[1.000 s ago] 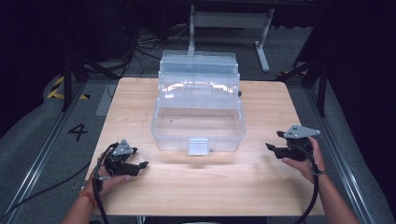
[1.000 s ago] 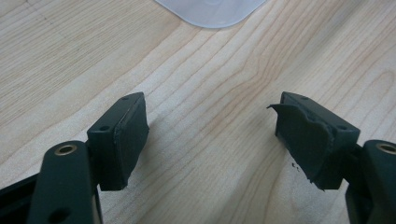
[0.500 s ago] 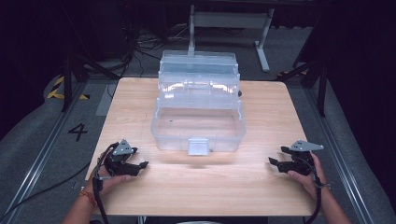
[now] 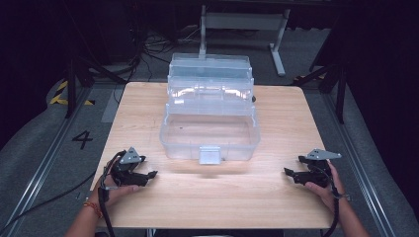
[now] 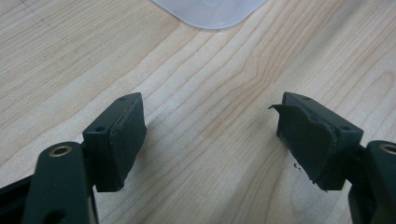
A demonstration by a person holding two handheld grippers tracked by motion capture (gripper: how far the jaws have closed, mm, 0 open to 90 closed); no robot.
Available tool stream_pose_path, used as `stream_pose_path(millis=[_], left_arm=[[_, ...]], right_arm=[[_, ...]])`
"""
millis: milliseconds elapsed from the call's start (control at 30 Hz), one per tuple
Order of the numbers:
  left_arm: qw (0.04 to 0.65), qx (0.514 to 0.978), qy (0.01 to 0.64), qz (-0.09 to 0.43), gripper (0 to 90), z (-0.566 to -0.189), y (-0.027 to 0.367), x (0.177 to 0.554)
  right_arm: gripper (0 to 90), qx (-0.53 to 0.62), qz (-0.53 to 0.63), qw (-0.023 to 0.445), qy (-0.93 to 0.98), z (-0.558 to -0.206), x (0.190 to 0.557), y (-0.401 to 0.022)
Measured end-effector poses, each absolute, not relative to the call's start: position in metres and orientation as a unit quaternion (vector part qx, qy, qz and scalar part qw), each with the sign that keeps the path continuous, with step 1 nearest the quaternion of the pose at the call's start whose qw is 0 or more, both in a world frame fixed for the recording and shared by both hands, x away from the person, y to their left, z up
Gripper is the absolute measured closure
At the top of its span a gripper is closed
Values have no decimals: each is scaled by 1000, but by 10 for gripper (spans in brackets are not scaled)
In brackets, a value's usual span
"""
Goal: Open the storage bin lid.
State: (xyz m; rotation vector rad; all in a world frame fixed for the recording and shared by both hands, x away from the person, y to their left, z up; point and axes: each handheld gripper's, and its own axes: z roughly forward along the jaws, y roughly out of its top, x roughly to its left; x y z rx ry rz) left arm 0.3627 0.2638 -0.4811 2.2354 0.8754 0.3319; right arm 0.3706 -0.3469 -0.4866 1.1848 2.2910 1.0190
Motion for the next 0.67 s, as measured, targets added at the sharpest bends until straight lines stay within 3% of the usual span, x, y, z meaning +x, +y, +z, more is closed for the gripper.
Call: stream_pose_path(millis=[667], left_arm=[[346,862,346,133,197,-481,261,365]], right_arm=[[175,421,361,183,812,-487,371,-347]])
